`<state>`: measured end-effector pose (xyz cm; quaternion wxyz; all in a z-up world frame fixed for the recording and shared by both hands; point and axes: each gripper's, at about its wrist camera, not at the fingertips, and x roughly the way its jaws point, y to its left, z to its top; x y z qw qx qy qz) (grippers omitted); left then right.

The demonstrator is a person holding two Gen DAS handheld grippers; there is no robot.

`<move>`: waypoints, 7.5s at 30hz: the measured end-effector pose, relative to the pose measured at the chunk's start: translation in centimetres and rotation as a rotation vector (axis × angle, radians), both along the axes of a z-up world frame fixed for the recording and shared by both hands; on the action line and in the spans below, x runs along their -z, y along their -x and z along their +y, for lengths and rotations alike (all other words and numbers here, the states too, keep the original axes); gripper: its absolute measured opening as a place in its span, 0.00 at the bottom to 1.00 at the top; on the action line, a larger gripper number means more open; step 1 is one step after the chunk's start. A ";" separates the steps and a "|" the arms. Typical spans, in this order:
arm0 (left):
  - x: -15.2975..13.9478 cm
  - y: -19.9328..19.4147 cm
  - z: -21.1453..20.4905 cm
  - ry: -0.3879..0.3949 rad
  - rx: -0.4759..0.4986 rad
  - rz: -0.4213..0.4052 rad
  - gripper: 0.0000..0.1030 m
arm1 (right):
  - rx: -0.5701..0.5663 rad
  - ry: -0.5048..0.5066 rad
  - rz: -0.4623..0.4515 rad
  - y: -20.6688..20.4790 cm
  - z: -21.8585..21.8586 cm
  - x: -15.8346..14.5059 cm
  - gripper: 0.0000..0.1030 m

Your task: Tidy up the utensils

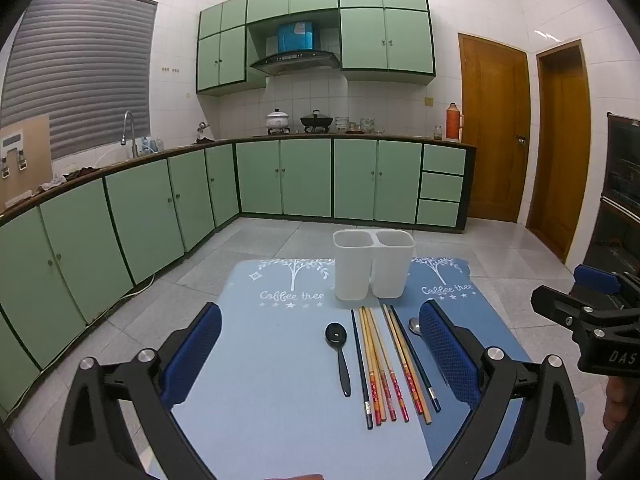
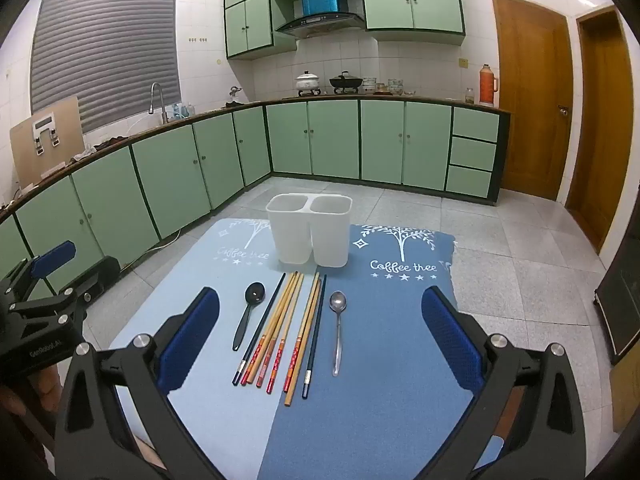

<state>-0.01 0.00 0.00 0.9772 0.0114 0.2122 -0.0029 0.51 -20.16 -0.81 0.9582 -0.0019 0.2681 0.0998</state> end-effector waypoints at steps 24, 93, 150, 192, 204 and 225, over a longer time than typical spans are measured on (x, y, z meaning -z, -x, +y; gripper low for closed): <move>0.2 -0.1 -0.3 -0.005 -0.006 -0.002 0.94 | 0.000 -0.005 -0.001 0.0 0.0 -0.1 0.95; 0.2 -0.1 0.6 -0.002 -0.007 0.007 0.94 | 0.002 -0.006 0.018 -0.9 0.0 1.0 0.95; 19.4 -25.6 -0.4 0.033 -0.020 0.599 0.84 | -0.024 0.057 0.540 -24.7 1.9 19.2 0.34; 0.9 -25.8 -0.9 0.112 0.112 -0.090 0.33 | -0.138 -0.200 -0.028 -24.6 -2.9 -1.4 0.26; 0.4 -35.0 -1.5 0.114 0.093 -0.193 0.33 | -0.109 -0.165 -0.052 -32.8 -1.5 -1.3 0.26; 5.7 -33.8 -0.4 0.130 0.089 -0.035 0.45 | -0.097 -0.122 0.074 -32.7 0.2 5.5 0.38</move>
